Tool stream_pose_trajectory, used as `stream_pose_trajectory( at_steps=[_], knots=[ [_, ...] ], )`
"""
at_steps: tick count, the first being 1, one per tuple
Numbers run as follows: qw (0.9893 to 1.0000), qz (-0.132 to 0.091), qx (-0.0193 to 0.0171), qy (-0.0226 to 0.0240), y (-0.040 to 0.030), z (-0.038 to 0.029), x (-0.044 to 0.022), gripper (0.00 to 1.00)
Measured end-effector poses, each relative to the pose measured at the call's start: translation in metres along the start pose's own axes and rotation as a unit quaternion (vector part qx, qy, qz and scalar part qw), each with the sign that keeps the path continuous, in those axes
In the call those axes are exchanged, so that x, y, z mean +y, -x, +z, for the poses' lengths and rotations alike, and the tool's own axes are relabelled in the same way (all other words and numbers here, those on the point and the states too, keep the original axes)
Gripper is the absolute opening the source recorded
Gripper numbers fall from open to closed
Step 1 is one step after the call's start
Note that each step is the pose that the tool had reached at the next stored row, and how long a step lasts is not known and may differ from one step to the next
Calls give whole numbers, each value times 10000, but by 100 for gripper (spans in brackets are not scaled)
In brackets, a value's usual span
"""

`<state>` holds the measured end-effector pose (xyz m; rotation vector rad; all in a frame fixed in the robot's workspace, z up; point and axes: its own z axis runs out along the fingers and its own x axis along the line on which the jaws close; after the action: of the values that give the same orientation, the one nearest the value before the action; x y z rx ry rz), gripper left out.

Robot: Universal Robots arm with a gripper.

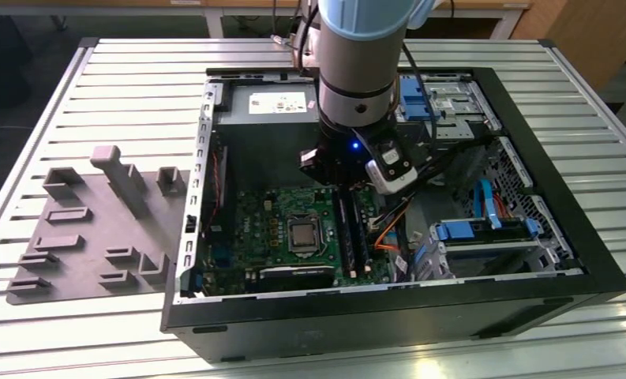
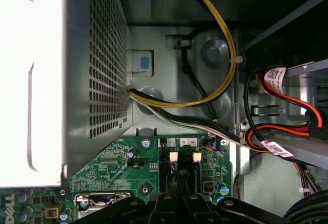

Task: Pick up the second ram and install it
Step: 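Press down the second ram until it locks into place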

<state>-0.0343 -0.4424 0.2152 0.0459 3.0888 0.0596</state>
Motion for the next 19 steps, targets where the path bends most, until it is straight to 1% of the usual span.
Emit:
stream_pose_trajectory(
  at_steps=[2,5,7,9,15,17,19],
  knots=[
    [10000,0,-1,1,0,2,1,11],
    [10000,1,-5,14,2,-30,4,11],
    [10000,0,-1,3,4,-77,4,11],
    [10000,0,-1,3,7,-127,6,11],
    [10000,0,-1,3,13,-246,11,11],
    [10000,0,-1,2,15,-280,12,11],
    [10000,0,-1,3,15,-286,12,11]
  ],
)
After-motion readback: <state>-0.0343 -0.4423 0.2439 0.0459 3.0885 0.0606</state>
